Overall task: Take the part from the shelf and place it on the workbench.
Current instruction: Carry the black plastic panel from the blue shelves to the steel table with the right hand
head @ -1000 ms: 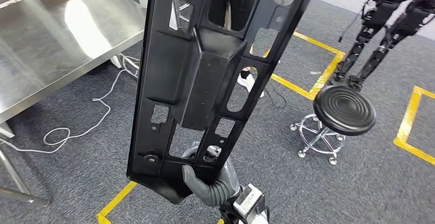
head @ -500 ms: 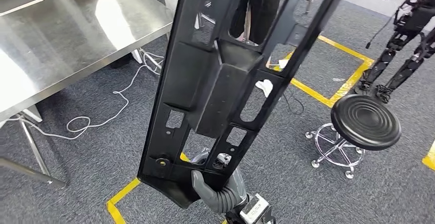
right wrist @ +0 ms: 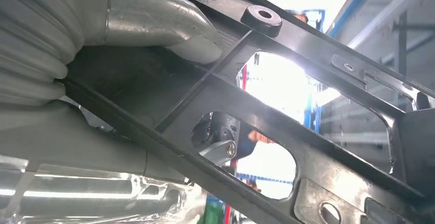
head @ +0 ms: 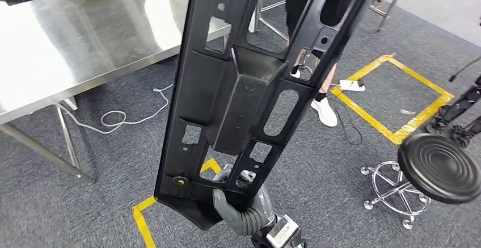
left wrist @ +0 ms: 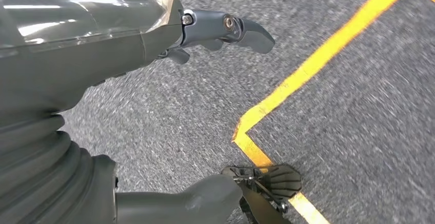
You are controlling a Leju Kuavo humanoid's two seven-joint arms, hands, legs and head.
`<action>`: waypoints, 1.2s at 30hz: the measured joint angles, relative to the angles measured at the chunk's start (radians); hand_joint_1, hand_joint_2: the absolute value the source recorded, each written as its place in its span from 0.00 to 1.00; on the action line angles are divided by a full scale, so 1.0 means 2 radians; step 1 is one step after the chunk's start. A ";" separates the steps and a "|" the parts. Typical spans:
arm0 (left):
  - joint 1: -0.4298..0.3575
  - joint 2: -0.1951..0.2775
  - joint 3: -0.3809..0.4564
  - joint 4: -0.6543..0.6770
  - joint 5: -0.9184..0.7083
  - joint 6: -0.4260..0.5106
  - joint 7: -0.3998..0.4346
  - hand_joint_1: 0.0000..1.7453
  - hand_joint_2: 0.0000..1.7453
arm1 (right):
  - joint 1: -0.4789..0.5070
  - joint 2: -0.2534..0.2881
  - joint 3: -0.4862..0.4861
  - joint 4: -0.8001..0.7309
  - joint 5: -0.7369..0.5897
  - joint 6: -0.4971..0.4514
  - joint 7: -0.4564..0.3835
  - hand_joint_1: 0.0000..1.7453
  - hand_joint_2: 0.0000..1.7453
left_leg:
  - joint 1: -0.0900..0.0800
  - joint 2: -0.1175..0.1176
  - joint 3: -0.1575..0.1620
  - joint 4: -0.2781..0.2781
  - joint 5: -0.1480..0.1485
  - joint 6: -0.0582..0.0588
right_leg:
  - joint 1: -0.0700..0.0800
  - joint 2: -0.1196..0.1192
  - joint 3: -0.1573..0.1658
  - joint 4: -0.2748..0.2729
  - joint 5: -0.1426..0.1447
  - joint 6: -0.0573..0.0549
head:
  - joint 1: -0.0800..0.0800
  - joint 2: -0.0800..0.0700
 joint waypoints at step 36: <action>0.001 -0.001 0.016 0.000 0.027 -0.006 -0.023 0.00 1.00 | -0.015 -0.031 0.022 0.013 -0.035 -0.030 -0.016 1.00 1.00 | -0.001 -0.028 -0.005 0.010 -0.005 -0.009 | -0.009 0.020 0.049 -0.120 0.057 0.018 | 0.000 0.000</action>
